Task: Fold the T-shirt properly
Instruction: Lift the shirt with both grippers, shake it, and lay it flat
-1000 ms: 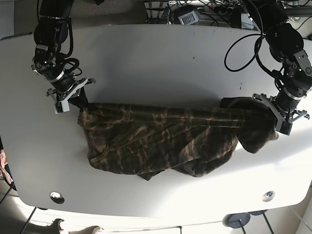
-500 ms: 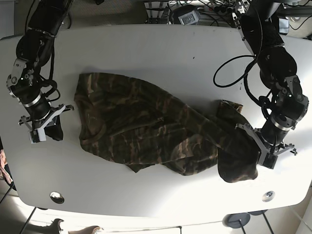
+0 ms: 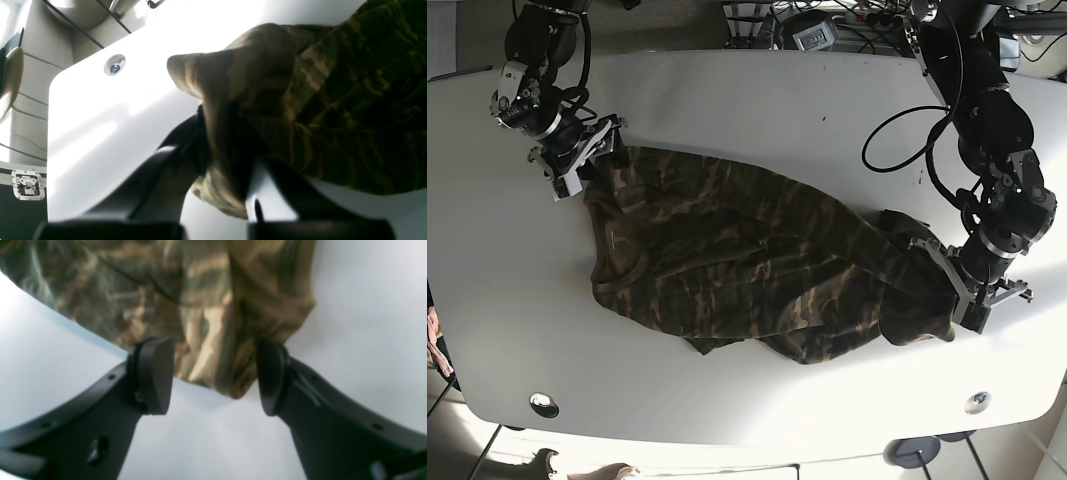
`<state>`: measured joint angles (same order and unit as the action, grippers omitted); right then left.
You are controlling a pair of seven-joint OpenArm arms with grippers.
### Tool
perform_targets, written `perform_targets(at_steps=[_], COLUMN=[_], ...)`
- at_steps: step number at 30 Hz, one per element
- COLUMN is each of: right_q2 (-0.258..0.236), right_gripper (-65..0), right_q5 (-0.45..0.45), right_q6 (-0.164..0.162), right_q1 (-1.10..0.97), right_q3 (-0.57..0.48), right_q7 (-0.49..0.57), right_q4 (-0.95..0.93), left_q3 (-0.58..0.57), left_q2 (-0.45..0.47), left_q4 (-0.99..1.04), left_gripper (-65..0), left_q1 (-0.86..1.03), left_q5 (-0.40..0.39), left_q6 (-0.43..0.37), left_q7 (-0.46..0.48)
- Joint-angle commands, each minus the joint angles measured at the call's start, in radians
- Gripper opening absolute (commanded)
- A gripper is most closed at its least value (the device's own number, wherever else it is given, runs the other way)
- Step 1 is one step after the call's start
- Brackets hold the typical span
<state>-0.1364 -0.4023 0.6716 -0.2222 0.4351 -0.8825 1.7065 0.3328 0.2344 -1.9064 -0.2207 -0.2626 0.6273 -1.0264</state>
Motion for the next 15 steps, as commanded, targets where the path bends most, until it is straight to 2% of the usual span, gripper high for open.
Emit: perform_targets(at_steps=[1, 5, 10, 13, 14, 15], right_q2=[-0.018, -0.018, -0.013, -0.01, -0.01, -0.01], right_gripper=[-27.4, -27.4, -27.7, -28.1, -28.7, -33.5], right_q5=[-0.019, -0.02, -0.02, -0.022, -0.022, -0.022], right_q6=[0.004, 0.006, 0.006, 0.006, 0.006, 0.006], right_q1=[0.011, 0.008, -0.007, -0.006, -0.006, 0.004], right_q3=[0.001, -0.002, -0.074, -0.077, -0.077, -0.077], right_q7=[0.053, 0.055, 0.058, 0.061, 0.061, 0.062], right_q4=[-0.02, -0.016, -0.026, -0.049, -0.067, -0.099], left_q3=[0.002, 0.002, 0.002, 0.002, 0.002, 0.004], left_q2=[0.009, 0.009, 0.009, 0.009, 0.009, 0.009], left_q4=[-0.02, -0.02, -0.02, -0.02, -0.02, -0.02], left_gripper=[-65.0, -65.0, -65.0, -65.0, -65.0, -65.0], left_q1=[-0.012, -0.012, -0.012, -0.012, -0.012, -0.012], left_q5=[-0.011, -0.011, -0.011, -0.011, -0.011, -0.011], left_q6=[-0.004, -0.004, -0.004, -0.004, -0.004, -0.004], left_q7=[0.025, 0.025, 0.025, 0.025, 0.025, 0.025])
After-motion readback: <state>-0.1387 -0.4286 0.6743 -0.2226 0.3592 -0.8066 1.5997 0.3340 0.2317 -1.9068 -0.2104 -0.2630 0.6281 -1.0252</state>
